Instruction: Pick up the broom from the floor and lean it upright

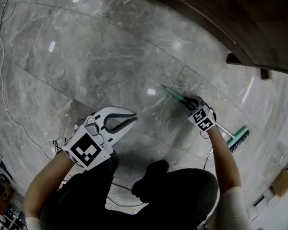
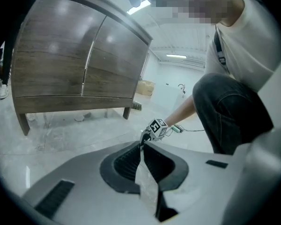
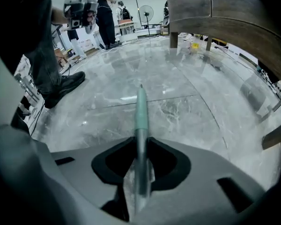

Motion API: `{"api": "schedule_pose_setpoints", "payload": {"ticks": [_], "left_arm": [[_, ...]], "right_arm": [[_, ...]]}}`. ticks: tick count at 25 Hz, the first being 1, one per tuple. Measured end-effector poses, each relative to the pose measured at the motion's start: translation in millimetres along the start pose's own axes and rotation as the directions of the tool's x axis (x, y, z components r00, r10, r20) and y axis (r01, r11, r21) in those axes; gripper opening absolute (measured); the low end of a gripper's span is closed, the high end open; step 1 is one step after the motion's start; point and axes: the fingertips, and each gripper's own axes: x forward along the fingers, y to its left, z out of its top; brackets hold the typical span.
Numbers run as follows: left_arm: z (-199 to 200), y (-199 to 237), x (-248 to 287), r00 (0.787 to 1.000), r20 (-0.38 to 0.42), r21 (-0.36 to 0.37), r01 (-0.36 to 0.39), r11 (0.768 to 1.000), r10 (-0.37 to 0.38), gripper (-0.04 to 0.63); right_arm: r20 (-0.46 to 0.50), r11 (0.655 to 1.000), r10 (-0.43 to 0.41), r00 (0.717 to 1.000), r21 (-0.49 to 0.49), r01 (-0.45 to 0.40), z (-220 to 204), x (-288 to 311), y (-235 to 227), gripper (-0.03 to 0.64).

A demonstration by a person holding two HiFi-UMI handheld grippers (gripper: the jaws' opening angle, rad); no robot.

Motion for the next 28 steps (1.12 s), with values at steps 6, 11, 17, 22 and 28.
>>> {"api": "schedule_pose_setpoints", "payload": {"ticks": [6,11,17,22,28], "left_arm": [[11.5,7.2,5.6,1.0,0.023,0.018,-0.005,1.0,0.005,0.012],[37.3,10.7,9.9,0.999,0.042,0.053,0.009,0.999,-0.012,0.012],[73.5,22.6,16.4,0.996,0.089,0.09,0.02,0.996,-0.028,0.012],[108.2,27.5,19.6,0.991,0.123,0.125,0.029,0.992,-0.045,0.012],[138.1,23.0,20.3,0.989,0.129,0.194,0.045,0.98,-0.071,0.012]], "right_arm": [[0.0,0.999,0.016,1.0,0.036,-0.016,3.9,-5.2,0.7,0.08],[0.066,0.997,-0.013,0.998,0.081,0.008,26.8,-45.1,-8.1,0.08],[0.157,0.989,-0.089,0.983,0.133,0.069,61.5,-117.3,-35.9,0.08],[0.198,0.976,-0.161,0.967,0.179,0.126,77.5,-177.0,-61.6,0.08],[0.262,0.957,-0.233,0.937,0.233,0.173,97.4,-240.7,-79.1,0.08]]}}
